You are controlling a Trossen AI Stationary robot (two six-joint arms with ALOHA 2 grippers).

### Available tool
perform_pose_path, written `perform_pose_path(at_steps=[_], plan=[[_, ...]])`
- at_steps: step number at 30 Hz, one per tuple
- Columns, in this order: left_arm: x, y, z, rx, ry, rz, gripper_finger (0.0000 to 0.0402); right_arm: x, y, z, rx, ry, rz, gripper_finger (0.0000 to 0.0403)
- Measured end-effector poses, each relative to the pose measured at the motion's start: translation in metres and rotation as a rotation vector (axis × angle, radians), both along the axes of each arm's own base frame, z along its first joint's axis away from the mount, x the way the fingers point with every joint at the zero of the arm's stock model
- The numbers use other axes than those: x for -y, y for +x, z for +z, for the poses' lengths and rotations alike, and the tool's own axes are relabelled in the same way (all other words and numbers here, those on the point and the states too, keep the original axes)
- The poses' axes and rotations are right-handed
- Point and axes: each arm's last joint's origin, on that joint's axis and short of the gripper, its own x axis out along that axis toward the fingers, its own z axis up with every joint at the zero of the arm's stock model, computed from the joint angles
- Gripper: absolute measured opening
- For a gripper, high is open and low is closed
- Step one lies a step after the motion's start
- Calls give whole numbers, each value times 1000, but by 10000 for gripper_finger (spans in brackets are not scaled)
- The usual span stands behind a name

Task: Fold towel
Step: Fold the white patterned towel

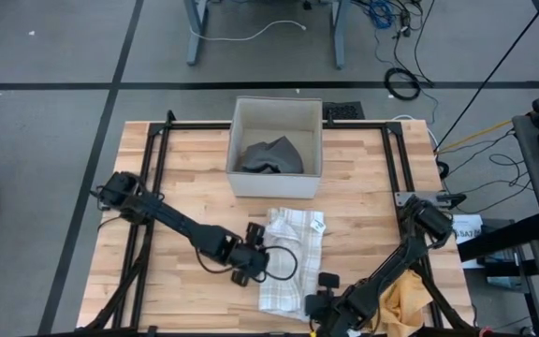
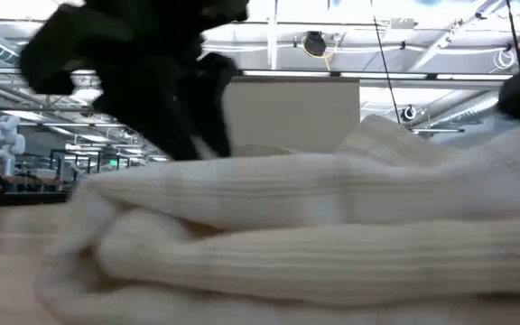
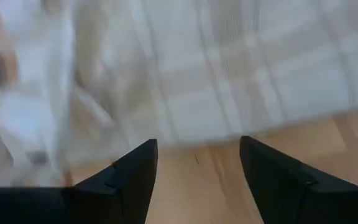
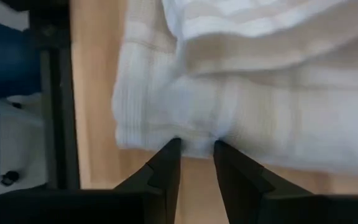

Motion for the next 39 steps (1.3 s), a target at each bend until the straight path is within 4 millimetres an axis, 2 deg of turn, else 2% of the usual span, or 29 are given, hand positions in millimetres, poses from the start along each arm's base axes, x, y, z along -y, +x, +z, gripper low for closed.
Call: perform_pose_path(at_steps=[6,11,14,17,21,25,29,33,39], plan=[[13,-9,-2,-34,-4,-12,235,1,41,-15,190,97,90,89],[14,-16,-4,-90,22,-24,235,26,80,-15,363,60,136,89],[12,-19,-6,-130,36,-5,235,38,89,-15,339,95,177,89],[11,-22,-7,-153,43,8,235,29,81,-7,317,152,259,89],[11,-20,-6,-135,38,1,235,18,61,16,280,152,310,89],[9,-18,-6,-125,33,10,235,30,33,35,159,-38,186,89],[4,-16,-6,-133,26,17,235,46,11,49,112,-273,49,89],[3,-15,-6,-152,-28,12,235,63,8,50,82,-414,-17,89],[14,-13,-16,-182,-123,-34,235,86,22,44,52,-449,-58,89]])
